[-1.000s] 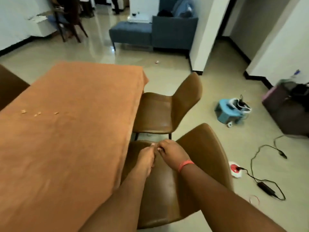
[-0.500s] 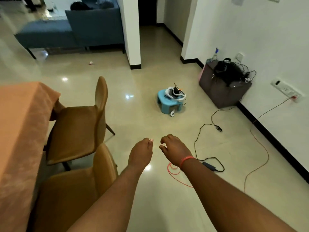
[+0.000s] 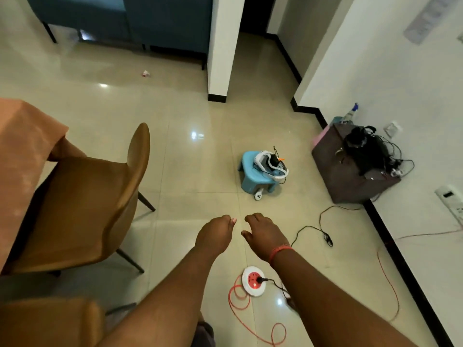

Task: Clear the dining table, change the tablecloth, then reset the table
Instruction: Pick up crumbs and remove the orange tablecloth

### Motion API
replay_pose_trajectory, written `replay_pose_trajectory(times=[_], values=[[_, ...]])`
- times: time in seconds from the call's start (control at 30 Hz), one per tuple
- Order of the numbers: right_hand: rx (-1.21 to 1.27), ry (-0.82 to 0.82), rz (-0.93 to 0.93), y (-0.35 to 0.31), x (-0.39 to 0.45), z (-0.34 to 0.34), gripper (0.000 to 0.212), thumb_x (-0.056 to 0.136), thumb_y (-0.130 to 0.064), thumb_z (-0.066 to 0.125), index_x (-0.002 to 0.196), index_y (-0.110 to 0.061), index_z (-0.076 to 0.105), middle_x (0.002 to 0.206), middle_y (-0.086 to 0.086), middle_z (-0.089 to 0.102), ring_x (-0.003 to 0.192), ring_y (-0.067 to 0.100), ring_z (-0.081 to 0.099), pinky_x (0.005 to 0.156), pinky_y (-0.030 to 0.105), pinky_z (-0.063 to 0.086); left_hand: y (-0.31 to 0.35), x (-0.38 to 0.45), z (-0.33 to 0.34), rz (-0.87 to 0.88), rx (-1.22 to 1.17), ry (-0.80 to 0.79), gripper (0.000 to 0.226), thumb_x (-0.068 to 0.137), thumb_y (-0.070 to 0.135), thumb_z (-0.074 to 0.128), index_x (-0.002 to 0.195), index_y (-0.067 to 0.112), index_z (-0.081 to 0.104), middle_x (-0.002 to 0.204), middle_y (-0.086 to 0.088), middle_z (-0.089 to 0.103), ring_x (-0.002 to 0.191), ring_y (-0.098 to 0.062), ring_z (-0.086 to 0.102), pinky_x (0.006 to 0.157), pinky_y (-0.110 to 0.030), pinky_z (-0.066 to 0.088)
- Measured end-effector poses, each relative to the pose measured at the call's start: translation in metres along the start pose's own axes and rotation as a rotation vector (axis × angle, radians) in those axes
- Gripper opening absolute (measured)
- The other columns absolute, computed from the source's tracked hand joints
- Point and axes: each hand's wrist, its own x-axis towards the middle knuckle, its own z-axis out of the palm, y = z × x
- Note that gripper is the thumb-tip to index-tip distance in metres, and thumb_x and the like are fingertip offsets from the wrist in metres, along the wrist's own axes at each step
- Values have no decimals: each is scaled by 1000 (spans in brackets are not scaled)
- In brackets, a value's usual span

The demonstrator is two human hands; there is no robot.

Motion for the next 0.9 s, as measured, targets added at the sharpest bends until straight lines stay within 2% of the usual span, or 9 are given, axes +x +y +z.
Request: replay_pose_trajectory(times=[0.07,0.17,0.43,0.53,0.7,0.9], values=[[5,-50,30,6,49,-15,54,98,-44,50,145,-20,38,149,5,40,129,29,45,101,42,45,-5,43,-20,30,70,-38,40,107,43,29,95,15,55,97,-11,67,88,-31,62,67,-31,36],[50,-54,55,6,127,-42,66,98,-51,46,153,-21,25,162,6,22,147,27,25,113,43,34,-15,108,-66,22,175,-46,42,107,43,29,109,13,58,104,-10,67,95,-32,63,70,-32,39],[81,-119,-18,-9,300,-86,78,95,-67,31,158,-29,4,166,-1,-3,153,28,1,120,53,14,-42,257,-152,-37,387,-43,40,107,43,27,109,16,56,104,-6,65,92,-30,64,71,-33,42],[65,-100,-74,-9,387,-108,80,94,-71,27,158,-31,1,166,-2,-7,153,28,-2,121,55,11,-54,327,-181,-88,416,-17,40,107,43,26,110,15,56,106,-6,64,94,-31,63,71,-33,41],[56,-162,-171,-25,521,-161,81,93,-72,24,158,-32,-4,165,-3,-13,153,28,-7,121,56,7,-62,427,-235,-187,458,-61,39,108,40,27,119,14,54,114,-8,64,102,-31,63,81,-38,47],[-26,-169,-272,-60,665,-228,79,94,-71,23,157,-32,-4,165,-3,-15,153,27,-8,121,56,5,-84,530,-308,-308,414,6,41,108,41,25,118,15,55,114,-7,64,101,-30,64,79,-37,47]])
